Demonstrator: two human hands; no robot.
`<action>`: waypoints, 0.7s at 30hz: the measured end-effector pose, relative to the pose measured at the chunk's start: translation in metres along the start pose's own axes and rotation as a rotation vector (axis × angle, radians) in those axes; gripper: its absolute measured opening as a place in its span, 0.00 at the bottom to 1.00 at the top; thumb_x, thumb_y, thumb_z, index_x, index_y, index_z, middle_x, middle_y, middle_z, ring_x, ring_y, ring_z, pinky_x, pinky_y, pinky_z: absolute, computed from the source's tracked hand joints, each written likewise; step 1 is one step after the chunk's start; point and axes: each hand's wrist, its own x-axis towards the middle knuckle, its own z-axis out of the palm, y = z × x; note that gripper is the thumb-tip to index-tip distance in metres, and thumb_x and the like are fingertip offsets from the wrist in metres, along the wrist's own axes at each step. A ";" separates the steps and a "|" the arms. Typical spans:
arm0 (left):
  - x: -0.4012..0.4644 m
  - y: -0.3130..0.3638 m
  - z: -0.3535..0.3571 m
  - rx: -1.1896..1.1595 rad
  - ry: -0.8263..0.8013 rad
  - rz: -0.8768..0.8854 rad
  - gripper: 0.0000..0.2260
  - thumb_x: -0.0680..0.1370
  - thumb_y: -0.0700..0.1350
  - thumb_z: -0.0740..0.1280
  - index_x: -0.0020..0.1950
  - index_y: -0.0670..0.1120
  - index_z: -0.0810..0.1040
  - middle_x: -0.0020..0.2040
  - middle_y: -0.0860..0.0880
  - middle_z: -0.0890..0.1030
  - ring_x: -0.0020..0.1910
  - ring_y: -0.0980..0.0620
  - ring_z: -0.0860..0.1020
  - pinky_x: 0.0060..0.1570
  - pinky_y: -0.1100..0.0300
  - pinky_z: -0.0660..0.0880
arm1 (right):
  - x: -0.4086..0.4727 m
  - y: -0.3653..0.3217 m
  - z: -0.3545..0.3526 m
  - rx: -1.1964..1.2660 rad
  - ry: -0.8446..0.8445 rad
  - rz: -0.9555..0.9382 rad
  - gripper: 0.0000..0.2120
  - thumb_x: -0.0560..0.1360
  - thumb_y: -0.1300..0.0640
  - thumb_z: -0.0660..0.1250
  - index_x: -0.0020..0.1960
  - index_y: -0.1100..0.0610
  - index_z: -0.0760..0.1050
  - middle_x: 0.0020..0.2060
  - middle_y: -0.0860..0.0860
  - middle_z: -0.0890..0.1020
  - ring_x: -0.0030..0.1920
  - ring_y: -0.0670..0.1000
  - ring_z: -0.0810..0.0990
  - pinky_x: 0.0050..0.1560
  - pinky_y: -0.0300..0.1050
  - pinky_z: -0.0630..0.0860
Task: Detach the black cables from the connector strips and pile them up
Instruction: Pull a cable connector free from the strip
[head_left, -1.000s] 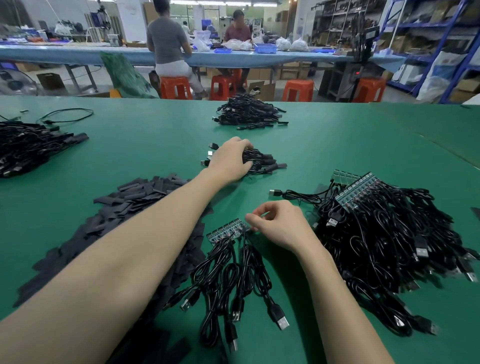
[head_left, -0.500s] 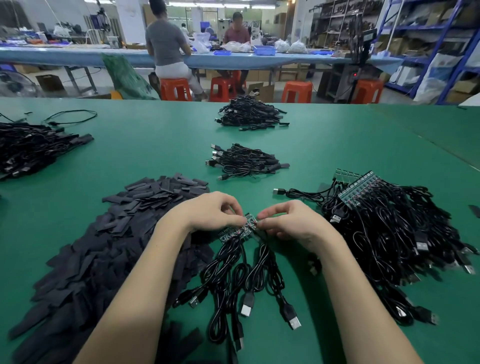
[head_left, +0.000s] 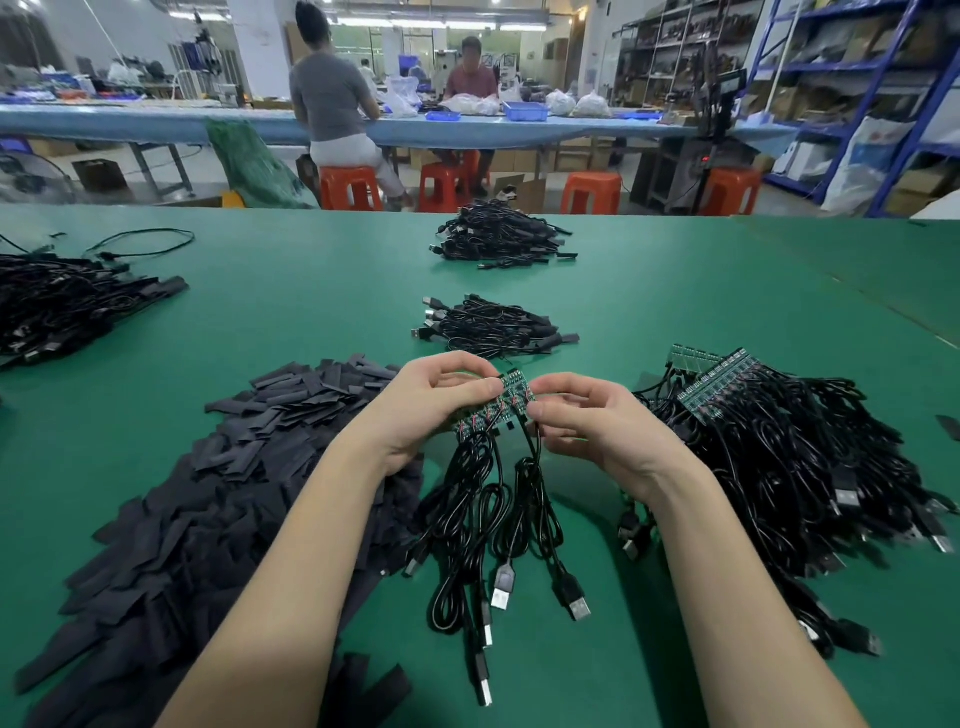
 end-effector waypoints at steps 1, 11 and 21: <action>0.000 0.000 0.001 0.002 0.002 -0.007 0.04 0.74 0.43 0.76 0.44 0.51 0.84 0.44 0.48 0.86 0.42 0.55 0.82 0.46 0.65 0.76 | 0.000 -0.001 0.000 -0.023 0.019 -0.008 0.06 0.74 0.59 0.75 0.51 0.54 0.83 0.40 0.47 0.85 0.33 0.43 0.81 0.39 0.37 0.79; -0.002 0.003 0.010 -0.155 -0.090 -0.120 0.10 0.68 0.46 0.78 0.47 0.48 0.85 0.46 0.44 0.85 0.43 0.49 0.82 0.55 0.53 0.77 | 0.005 0.002 0.016 -0.075 0.149 -0.070 0.06 0.75 0.51 0.75 0.46 0.53 0.85 0.37 0.45 0.84 0.33 0.42 0.78 0.36 0.35 0.77; -0.002 0.003 0.008 -0.166 -0.133 -0.196 0.09 0.66 0.44 0.78 0.45 0.45 0.86 0.43 0.43 0.85 0.38 0.50 0.83 0.42 0.59 0.81 | 0.003 0.007 0.014 0.089 0.006 -0.011 0.21 0.71 0.52 0.74 0.58 0.66 0.81 0.51 0.61 0.80 0.49 0.56 0.75 0.58 0.51 0.74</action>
